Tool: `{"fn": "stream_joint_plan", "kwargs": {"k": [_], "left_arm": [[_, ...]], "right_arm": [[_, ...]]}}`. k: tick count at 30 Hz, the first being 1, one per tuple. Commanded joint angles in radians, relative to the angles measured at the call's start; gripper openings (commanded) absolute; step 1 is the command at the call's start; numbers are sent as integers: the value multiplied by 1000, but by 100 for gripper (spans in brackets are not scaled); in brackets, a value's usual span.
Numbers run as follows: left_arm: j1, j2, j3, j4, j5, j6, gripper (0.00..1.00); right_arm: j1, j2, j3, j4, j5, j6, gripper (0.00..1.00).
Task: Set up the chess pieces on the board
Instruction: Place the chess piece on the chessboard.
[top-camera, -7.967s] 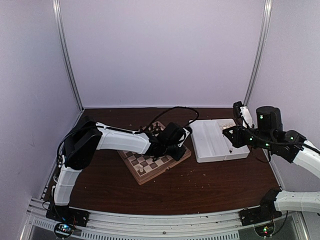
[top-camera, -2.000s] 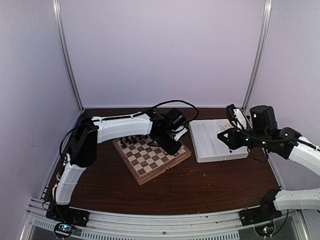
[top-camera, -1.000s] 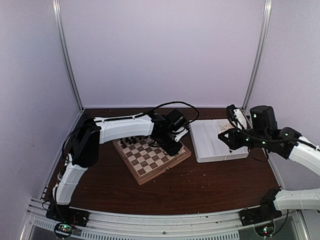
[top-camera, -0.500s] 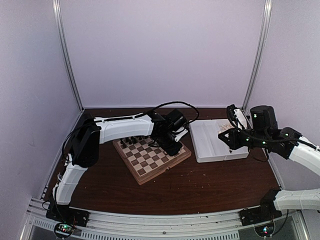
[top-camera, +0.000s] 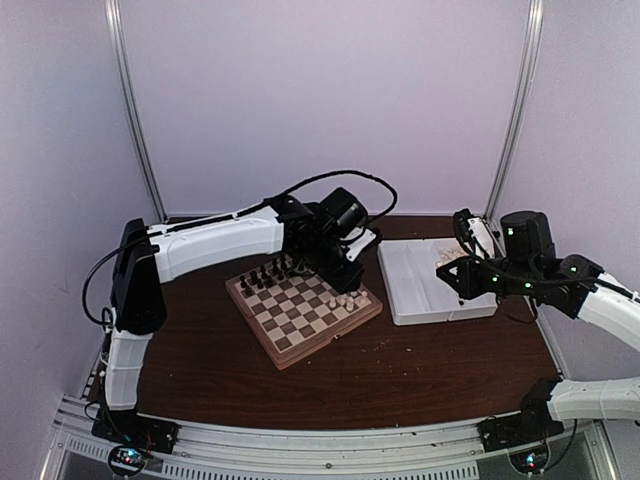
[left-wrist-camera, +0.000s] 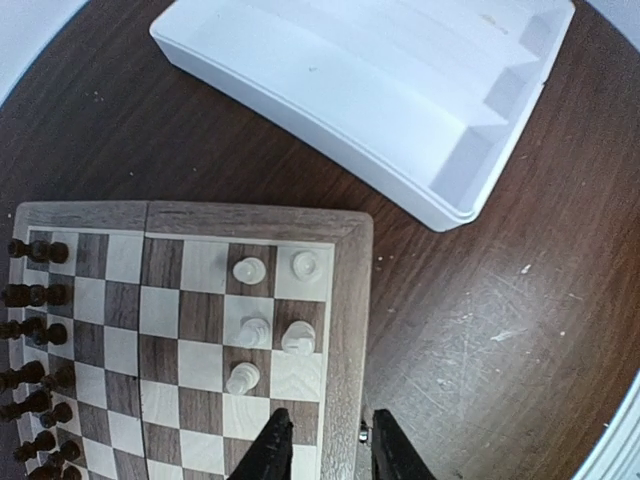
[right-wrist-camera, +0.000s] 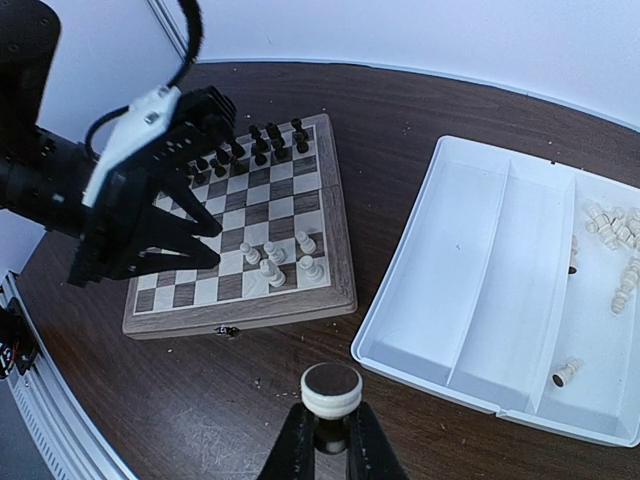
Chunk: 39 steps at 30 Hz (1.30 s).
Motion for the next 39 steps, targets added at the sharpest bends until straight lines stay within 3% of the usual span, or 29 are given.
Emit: {"fn": "stream_joint_plan", "kwargs": {"k": [1, 11, 16, 23, 32, 39], "left_arm": [[-5, -79, -36, -4, 48, -25, 27], [-6, -121, -91, 27, 93, -21, 20], [-14, -271, -271, 250, 219, 59, 30], [-19, -478, -561, 545, 255, 201, 36], [-66, -632, -885, 940, 293, 637, 42], [-71, -642, -976, 1055, 226, 880, 42]], "right_arm": [[-4, 2, 20, 18, -3, 4, 1], [-4, 8, 14, 29, -58, 1, 1], [-5, 19, -1, 115, -301, -16, 4], [-2, 129, 28, 158, -521, -1, 5], [27, 235, 71, 223, -600, 38, 5], [53, 344, 144, 172, -680, 35, 5]]}}
